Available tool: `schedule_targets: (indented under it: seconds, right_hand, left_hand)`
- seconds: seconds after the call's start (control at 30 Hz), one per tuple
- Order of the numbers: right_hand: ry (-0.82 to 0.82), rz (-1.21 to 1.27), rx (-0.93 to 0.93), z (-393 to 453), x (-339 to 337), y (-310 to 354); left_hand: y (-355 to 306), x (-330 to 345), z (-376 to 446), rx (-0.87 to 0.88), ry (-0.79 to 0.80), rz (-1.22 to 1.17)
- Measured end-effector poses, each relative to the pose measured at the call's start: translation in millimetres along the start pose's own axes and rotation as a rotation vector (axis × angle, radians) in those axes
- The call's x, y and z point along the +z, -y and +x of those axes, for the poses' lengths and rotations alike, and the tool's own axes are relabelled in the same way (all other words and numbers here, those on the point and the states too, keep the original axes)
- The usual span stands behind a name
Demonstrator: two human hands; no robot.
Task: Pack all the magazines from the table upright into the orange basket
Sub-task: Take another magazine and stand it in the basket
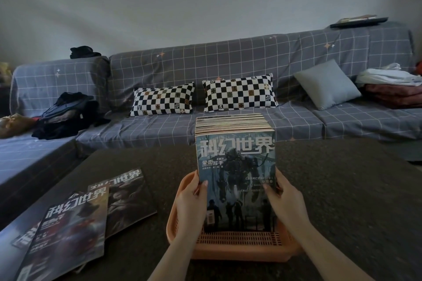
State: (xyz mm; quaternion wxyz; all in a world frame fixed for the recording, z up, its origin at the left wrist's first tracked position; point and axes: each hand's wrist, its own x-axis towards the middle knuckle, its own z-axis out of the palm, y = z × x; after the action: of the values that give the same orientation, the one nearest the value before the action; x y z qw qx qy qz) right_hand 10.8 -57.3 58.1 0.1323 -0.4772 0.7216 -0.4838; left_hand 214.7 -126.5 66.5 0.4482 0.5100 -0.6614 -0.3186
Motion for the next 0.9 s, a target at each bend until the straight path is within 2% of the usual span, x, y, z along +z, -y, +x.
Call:
schedule_targets:
  seconds: [0.2,0.27,0.43,0.5,0.67,0.9]
  right_hand:
    - [-0.049,0.077,0.05,-2,-1,2]
    - [-0.115,0.112,0.058,-4,-3,4]
    - [-0.298,0.015,0.027,-15,-7,12]
    - [-0.253,0.034,-0.028,-21,-7,20]
    - [-0.001,0.053,-0.189,-40,2,48]
    - [0.242,0.108,-0.253,-50,55,93]
  left_hand:
    - [-5,-1,-4,-0.025,0.007,-0.022]
    - [-5,-2,-6,-0.043,0.012,-0.053]
    - [-13,-11,-15,-0.061,-0.03,-0.149]
    - [-13,-15,-16,-0.079,-0.054,-0.151]
    - [-9,-30,-18,-0.082,-0.078,-0.085]
    - [-3,-76,-21,-0.081,-0.106,-0.016]
